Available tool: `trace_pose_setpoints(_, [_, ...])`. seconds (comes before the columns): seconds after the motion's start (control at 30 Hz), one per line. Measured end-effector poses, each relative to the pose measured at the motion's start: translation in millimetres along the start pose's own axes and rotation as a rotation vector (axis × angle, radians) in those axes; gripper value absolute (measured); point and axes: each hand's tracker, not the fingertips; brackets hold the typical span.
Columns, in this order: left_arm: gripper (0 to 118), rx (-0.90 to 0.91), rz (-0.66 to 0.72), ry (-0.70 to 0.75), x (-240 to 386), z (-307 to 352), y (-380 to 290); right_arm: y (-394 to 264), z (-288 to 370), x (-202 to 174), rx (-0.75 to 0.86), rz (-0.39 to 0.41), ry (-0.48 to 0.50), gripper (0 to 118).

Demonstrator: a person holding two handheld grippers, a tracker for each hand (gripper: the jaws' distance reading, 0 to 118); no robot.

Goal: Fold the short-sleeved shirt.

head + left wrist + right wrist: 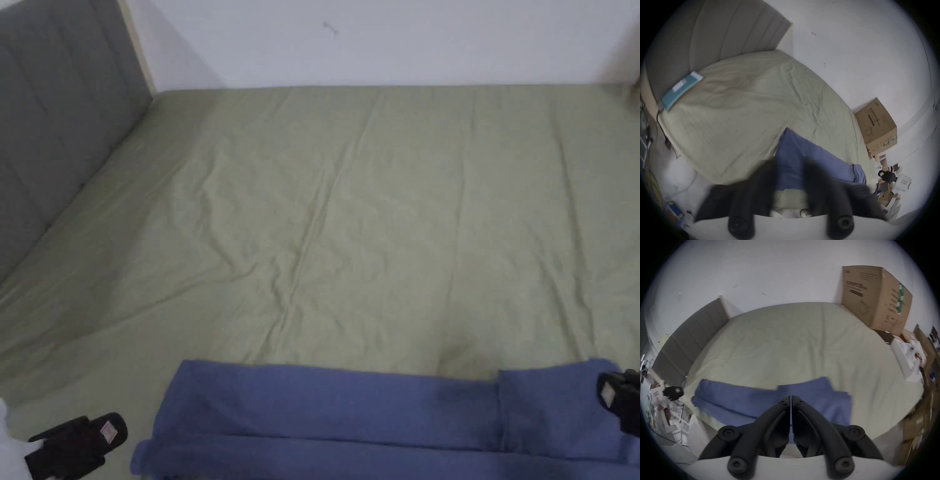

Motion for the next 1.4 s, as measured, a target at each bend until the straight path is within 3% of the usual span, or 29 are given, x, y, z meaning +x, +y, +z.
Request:
trace_pose_setpoints(0.07, [3,-0.002,0.071,0.021,-12,-3,-11,-7,-9,-25,-0.034,0.033,0.042,2])
trace_pose_setpoints(0.13, [3,0.002,0.113,-0.048,-23,-6,-18,-12,-22,-51,-0.085,0.095,0.097,2])
trace_pose_setpoints(0.17, [4,0.021,0.175,-0.095,-30,-7,-19,-15,-28,-58,-0.084,0.082,0.092,2])
trace_pose_setpoints(0.2, [11,0.009,0.218,-0.141,-37,-12,-19,-17,-33,-65,-0.095,0.084,0.107,2])
trace_pose_setpoints(0.23, [34,-0.001,0.25,-0.148,-42,-17,-18,-21,-40,-68,-0.117,0.092,0.126,2])
trace_pose_setpoints(0.3, [107,0.014,0.308,-0.174,-51,-26,-16,-24,-45,-76,-0.13,0.088,0.137,2])
trace_pose_setpoints(0.33, [118,-0.013,0.327,-0.197,-54,-35,-15,-25,-45,-78,-0.138,0.093,0.148,2])
trace_pose_setpoints(0.5, [116,-0.128,0.39,-0.302,-62,-80,-17,-29,-46,-84,-0.159,0.09,0.147,2])
trace_pose_setpoints(0.67, [113,-0.159,0.549,-0.486,-70,-119,-21,-33,-48,-80,-0.178,0.052,0.132,2])
trace_pose_setpoints(0.7, [94,-0.159,0.527,-0.46,-64,-125,-19,-34,-48,-79,-0.181,0.048,0.133,2])
trace_pose_setpoints(0.77, [11,-0.257,0.485,-0.291,-61,-140,-20,-34,-47,-78,-0.185,0.034,0.136,2])
trace_pose_setpoints(0.8, [8,-0.296,0.469,-0.206,-56,-146,-22,-34,-47,-76,-0.187,0.029,0.138,2])
trace_pose_setpoints(0.87, [8,-0.271,0.486,-0.347,-44,-135,-9,-34,-42,-72,-0.176,0.019,0.12,2])
trace_pose_setpoints(0.9, [8,-0.244,0.442,-0.324,-34,-124,0,-34,-41,-62,-0.168,0.019,0.114,2])
trace_pose_setpoints(1.0, [8,-0.19,0.079,-0.194,34,-90,25,-35,-34,-42,-0.136,-0.041,0.104,2])
trace_pose_setpoints(1.13, [8,-0.176,-0.289,-0.226,141,-64,17,-39,-26,-18,-0.083,-0.094,0.054,2])
trace_pose_setpoints(1.33, [8,-0.298,-0.553,-0.419,255,-97,-48,-56,-5,22,-0.039,-0.192,-0.006,2])
trace_pose_setpoints(1.4, [8,-0.351,-0.608,-0.361,286,-124,-81,-64,2,37,-0.028,-0.221,-0.035,2])
